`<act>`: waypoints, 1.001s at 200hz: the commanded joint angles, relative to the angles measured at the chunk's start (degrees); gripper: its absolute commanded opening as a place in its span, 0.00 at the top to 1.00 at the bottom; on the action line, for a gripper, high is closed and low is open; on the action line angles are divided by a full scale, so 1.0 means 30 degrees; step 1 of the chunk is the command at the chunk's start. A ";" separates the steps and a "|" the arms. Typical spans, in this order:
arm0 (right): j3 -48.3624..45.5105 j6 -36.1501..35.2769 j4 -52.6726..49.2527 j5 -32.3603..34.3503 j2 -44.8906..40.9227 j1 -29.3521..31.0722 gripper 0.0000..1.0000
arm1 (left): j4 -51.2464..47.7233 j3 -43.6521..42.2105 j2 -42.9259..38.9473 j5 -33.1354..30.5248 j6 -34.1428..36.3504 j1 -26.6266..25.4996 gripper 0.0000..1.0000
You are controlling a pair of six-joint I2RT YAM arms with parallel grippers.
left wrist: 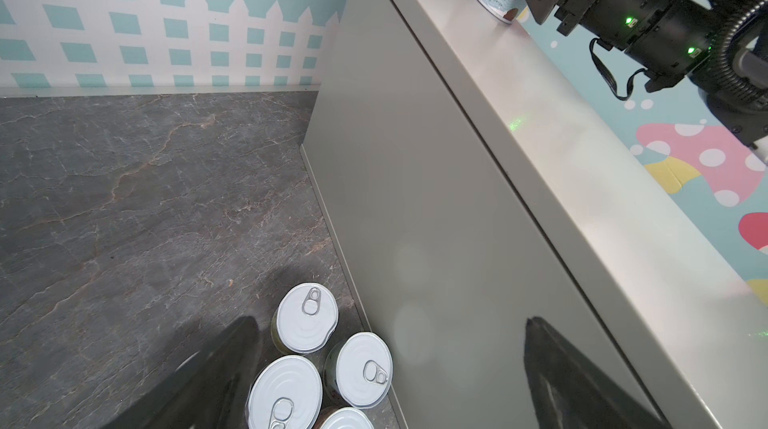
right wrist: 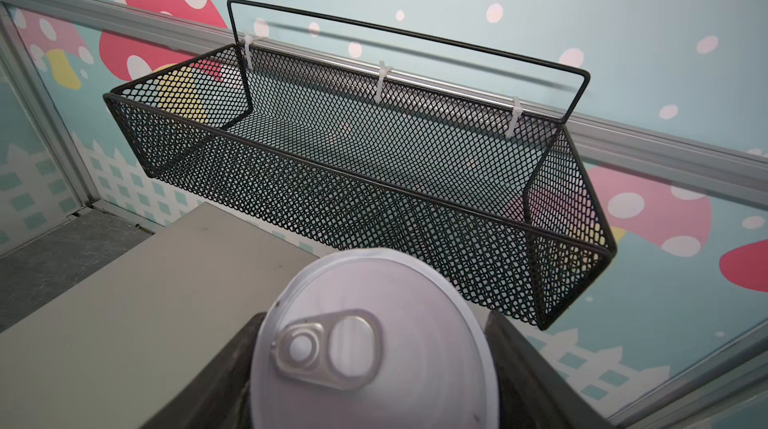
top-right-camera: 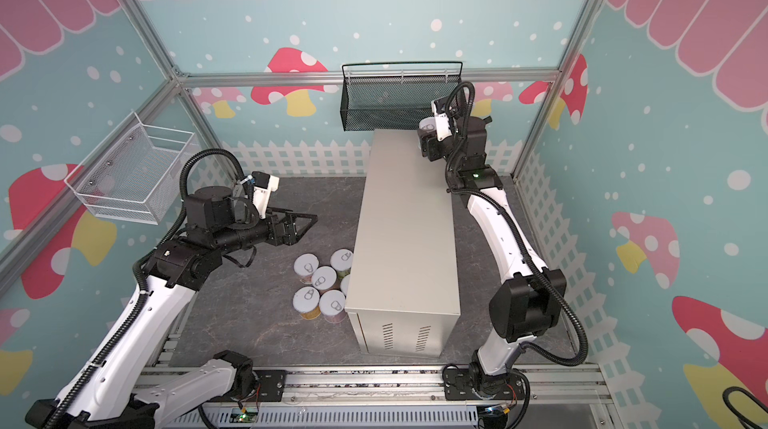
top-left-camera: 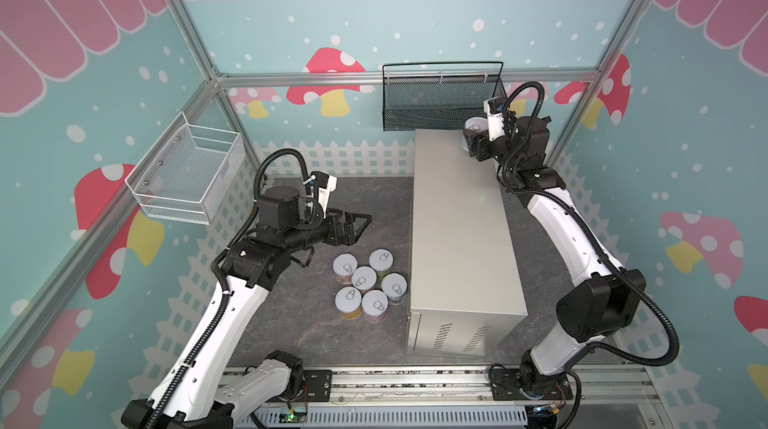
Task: Place and organize the canned foods onto the counter
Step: 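Carry the can with the right gripper to the cabinet top's far end and release, then grasp the pink-labelled can with the left gripper while the right gripper withdraws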
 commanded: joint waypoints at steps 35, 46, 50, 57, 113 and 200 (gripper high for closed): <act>-0.0239 0.0303 -0.0676 -0.0928 0.0185 -0.0032 0.23 | 0.0559 -0.0273 0.0231 0.0511 -0.0153 0.0414 0.01; -0.0236 0.0303 -0.0670 -0.0892 0.0109 -0.0034 0.18 | 0.0562 -0.0263 0.0323 0.0482 -0.0237 0.0494 0.00; -0.0239 0.0303 -0.0677 -0.0883 0.0082 -0.0027 0.17 | 0.0564 -0.0272 0.0365 0.0497 -0.0255 0.0515 0.01; -0.0239 0.0274 -0.0682 -0.0806 0.0031 -0.0034 0.14 | 0.0551 -0.0277 0.0416 0.0404 -0.0299 0.0566 0.01; -0.0604 0.0085 -0.0674 -0.0186 -0.1351 -0.0034 0.04 | -0.0087 -0.0171 0.1956 -0.1558 -0.0694 0.0812 0.01; -0.5626 0.1367 -0.3802 -0.1665 -1.0113 -0.0005 0.00 | -0.3581 -0.0107 0.6314 -0.7134 -0.3417 0.0804 0.00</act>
